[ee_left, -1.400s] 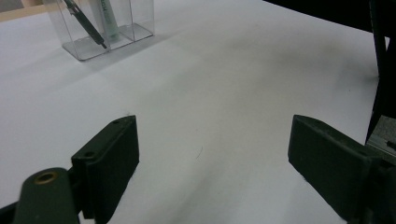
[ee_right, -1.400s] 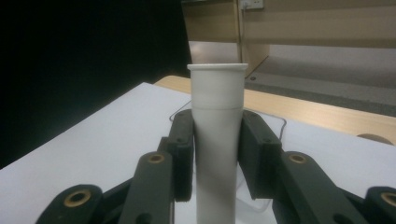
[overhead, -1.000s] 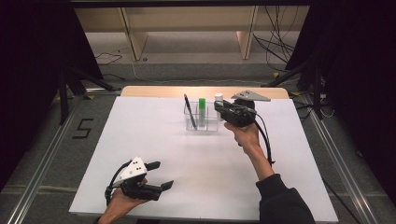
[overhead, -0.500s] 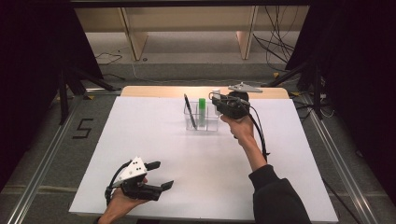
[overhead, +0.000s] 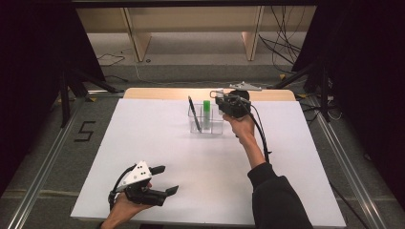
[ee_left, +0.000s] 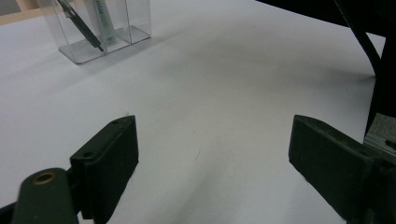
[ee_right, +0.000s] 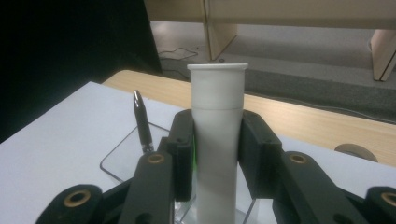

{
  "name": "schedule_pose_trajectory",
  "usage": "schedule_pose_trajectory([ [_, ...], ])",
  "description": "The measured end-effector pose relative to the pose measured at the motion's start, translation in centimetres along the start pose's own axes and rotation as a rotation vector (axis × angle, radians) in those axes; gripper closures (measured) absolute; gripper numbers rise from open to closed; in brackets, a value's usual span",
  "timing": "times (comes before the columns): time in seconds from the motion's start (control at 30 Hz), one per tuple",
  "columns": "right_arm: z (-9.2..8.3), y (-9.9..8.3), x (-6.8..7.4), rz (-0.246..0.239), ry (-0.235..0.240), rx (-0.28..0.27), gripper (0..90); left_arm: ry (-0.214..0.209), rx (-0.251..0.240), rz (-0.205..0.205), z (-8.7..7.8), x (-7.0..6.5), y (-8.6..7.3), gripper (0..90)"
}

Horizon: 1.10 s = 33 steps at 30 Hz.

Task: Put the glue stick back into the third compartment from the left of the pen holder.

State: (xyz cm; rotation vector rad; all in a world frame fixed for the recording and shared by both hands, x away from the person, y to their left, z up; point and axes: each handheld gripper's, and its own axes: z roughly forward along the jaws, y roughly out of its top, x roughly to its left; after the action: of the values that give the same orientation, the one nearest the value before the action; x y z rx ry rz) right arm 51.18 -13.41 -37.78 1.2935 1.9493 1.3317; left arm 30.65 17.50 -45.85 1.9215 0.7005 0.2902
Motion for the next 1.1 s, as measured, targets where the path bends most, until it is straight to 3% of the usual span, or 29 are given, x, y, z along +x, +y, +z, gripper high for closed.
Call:
schedule_pose_trajectory([
  [1.1, 2.9, -1.0, -0.4, 0.016, -0.04, 0.055, 68.3, -0.006, 0.012, 0.015, 0.1, -0.2, 0.0, 15.8],
])
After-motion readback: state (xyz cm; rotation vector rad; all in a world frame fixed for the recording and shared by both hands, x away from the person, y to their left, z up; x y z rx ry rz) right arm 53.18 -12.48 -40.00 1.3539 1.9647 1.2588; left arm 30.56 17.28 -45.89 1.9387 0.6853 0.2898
